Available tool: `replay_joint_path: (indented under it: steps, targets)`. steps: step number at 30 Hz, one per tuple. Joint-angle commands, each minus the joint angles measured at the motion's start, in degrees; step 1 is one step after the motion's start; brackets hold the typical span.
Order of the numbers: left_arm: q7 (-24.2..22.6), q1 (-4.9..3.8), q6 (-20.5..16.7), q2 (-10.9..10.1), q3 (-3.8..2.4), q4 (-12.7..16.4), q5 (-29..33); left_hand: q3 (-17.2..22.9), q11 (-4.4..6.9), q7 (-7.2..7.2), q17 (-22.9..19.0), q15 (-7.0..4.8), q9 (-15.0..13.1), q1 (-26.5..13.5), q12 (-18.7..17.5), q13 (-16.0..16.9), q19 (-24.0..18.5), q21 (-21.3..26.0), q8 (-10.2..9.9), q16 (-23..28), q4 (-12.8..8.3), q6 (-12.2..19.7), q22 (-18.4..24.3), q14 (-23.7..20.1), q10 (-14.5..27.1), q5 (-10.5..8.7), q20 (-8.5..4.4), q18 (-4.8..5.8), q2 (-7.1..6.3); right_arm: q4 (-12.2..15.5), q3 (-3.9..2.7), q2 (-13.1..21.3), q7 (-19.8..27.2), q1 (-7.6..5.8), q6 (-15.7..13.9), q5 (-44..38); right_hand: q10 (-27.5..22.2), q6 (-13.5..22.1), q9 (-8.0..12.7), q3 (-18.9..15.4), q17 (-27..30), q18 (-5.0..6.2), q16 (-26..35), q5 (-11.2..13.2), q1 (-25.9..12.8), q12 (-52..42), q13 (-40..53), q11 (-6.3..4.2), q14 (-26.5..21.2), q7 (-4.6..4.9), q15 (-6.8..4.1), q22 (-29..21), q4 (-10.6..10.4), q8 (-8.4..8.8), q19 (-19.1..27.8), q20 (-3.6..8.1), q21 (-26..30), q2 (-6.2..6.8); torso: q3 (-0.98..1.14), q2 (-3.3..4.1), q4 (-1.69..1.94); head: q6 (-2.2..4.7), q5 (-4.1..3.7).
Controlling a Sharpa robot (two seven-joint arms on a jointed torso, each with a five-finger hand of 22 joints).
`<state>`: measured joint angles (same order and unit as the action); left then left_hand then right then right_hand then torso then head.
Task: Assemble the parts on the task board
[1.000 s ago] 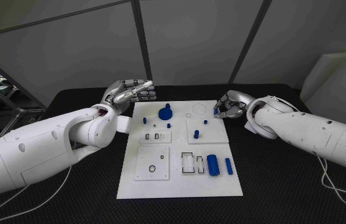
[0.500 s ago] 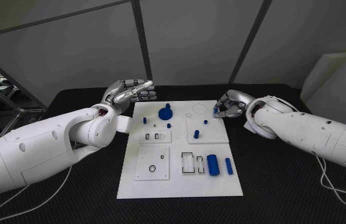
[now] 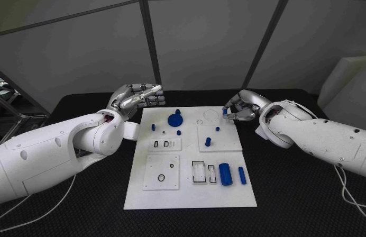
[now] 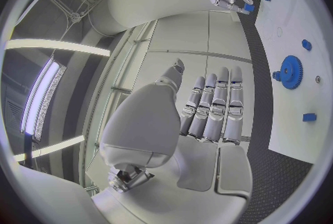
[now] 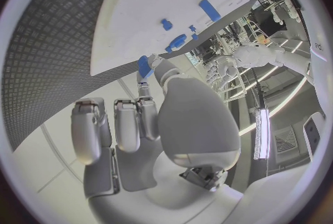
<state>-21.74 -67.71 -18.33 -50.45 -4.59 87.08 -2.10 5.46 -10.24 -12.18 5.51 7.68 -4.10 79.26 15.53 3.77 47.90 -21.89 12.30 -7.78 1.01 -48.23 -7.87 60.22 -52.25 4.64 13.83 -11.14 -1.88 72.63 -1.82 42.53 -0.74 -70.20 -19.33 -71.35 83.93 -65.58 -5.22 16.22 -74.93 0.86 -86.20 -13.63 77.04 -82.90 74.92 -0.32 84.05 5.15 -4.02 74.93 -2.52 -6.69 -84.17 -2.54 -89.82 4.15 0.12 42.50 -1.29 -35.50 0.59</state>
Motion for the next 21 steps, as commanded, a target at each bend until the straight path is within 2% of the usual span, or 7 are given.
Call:
replay_joint_path:
  steps: [1, 6, 8, 11, 14, 18, 21]
  targets:
    - [-0.2, -0.07, 0.4, 0.0, -0.05, -0.1, -0.2, 0.0, 0.07, -0.64, 0.0, 0.24, 0.1, 0.3, -0.2, 0.0, 0.4, -0.1, -0.4, 0.2, -0.4, -0.4, 0.1, 0.0, -0.4, -0.38, 0.08, 0.78, 0.18, 4.1, -0.35, 0.1, -3.4, -0.20, -3.0, -1.3, 2.0, -1.3, -1.8, 0.1, -7.4, -0.86, -0.1, -0.3, 0.6, -0.1, 8.0, -0.39, 4.2, -1.44, -0.41, 15.1, 0.6, 0.13, -5.8, 0.40, -0.2, -0.94, -0.14, -0.32, 0.08, -0.51, 0.61]
    - [-0.2, -0.07, 0.4, 0.1, -0.05, -0.6, -0.2, 0.0, 0.07, -0.64, 0.0, 0.24, 0.1, 0.3, -0.2, 0.0, 0.4, -0.1, -0.4, 0.2, -0.4, -0.4, 0.1, 0.0, -0.4, -0.38, 0.08, 0.78, 0.18, 9.3, -0.60, -2.2, -6.6, -0.20, -3.2, -3.8, 2.0, -1.3, -1.9, 0.1, -7.2, -0.86, 0.0, -0.3, 0.7, 0.0, 7.9, -0.36, 4.2, -1.39, -0.40, 15.1, 0.8, 0.23, -5.8, 0.41, -0.2, -1.02, -0.16, -0.55, 0.22, -1.05, 1.38]
    - [-0.2, -0.07, 0.4, 0.3, -0.05, -0.8, -0.2, 0.0, 0.07, -0.64, 0.0, 0.24, 0.1, 0.3, -0.2, 0.0, 0.4, -0.1, -0.4, 0.2, -0.4, -0.4, 0.1, 0.0, -0.4, -0.38, 0.08, 0.78, 0.18, 10.7, -0.62, -3.7, -7.4, -0.20, -3.5, -4.9, 2.0, -1.2, -1.9, 0.2, -7.1, -0.86, 0.0, -0.3, 0.7, 0.0, 7.9, -0.33, 4.1, -1.35, -0.39, 15.1, 1.0, 0.32, -5.8, 0.42, -0.2, -1.05, -0.13, -0.58, 0.29, -1.17, 1.71]
    - [-0.2, -0.08, 0.4, 0.5, -0.05, -1.1, -0.2, 0.0, 0.07, -0.64, 0.0, 0.24, 0.1, 0.3, -0.2, 0.0, 0.4, -0.1, -0.4, 0.2, -0.4, -0.4, 0.1, 0.0, -0.4, -0.38, 0.08, 0.78, 0.18, 12.1, -0.59, -6.1, -8.9, -0.18, -3.7, -6.7, 2.0, -1.1, -1.9, 0.2, -7.0, -0.86, 0.1, -0.2, 0.6, 0.0, 7.9, -0.31, 4.1, -1.31, -0.38, 15.1, 1.0, 0.37, -5.8, 0.42, -0.2, -1.05, -0.24, -0.57, 0.43, -1.37, 1.89]
    - [-0.2, -0.09, 0.4, 0.8, -0.05, -1.4, -0.2, 0.0, 0.08, -0.64, 0.0, 0.24, 0.1, 0.3, -0.3, 0.0, 0.4, -0.1, -0.4, 0.3, -0.5, -0.5, 0.1, 0.0, -0.5, -0.38, 0.08, 0.77, 0.27, 12.3, -0.32, -8.4, -10.4, -0.14, -3.2, -7.9, 1.9, -1.1, -2.0, 0.2, -6.9, -0.86, 0.1, -0.2, 0.6, 0.0, 7.9, -0.28, 4.1, -1.28, -0.37, 15.1, 1.0, 0.44, -5.8, 0.41, -0.2, -1.07, -0.30, -0.64, 0.40, -1.54, 1.99]
    - [-0.2, -0.10, 0.4, 1.1, -0.05, -1.7, -0.2, 0.0, 0.08, -0.64, 0.0, 0.24, 0.1, 0.3, -0.3, 0.0, 0.4, -0.1, -0.4, 0.3, -0.5, -0.5, 0.1, 0.0, -0.5, -0.38, 0.08, 0.77, 0.27, 11.2, 0.82, -11.9, -12.9, 0.14, -1.8, -9.6, 1.8, -0.8, -2.0, 0.2, -6.5, -0.86, 0.3, -0.1, 0.3, 0.2, 7.7, -0.20, 4.0, -1.17, -0.32, 15.1, 1.2, 0.68, -5.8, 0.39, -0.2, -1.15, -0.34, -0.60, 0.42, -1.76, 2.06]
    - [-0.2, -0.10, 0.4, 1.3, -0.05, -1.7, -0.2, 0.0, 0.08, -0.64, 0.0, 0.24, 0.1, 0.3, -0.3, 0.0, 0.4, -0.1, -0.4, 0.3, -0.5, -0.5, 0.1, 0.0, -0.5, -0.38, 0.08, 0.77, 0.27, 10.3, 1.23, -13.6, -14.4, 0.55, -0.8, -10.3, 1.7, -0.8, -2.1, 0.2, -6.3, -0.86, 0.4, -0.1, 0.1, 0.3, 7.5, -0.15, 4.0, -1.12, -0.28, 15.1, 1.2, 0.79, -5.8, 0.37, -0.2, -1.22, -0.35, -0.56, 0.46, -1.94, 2.21]
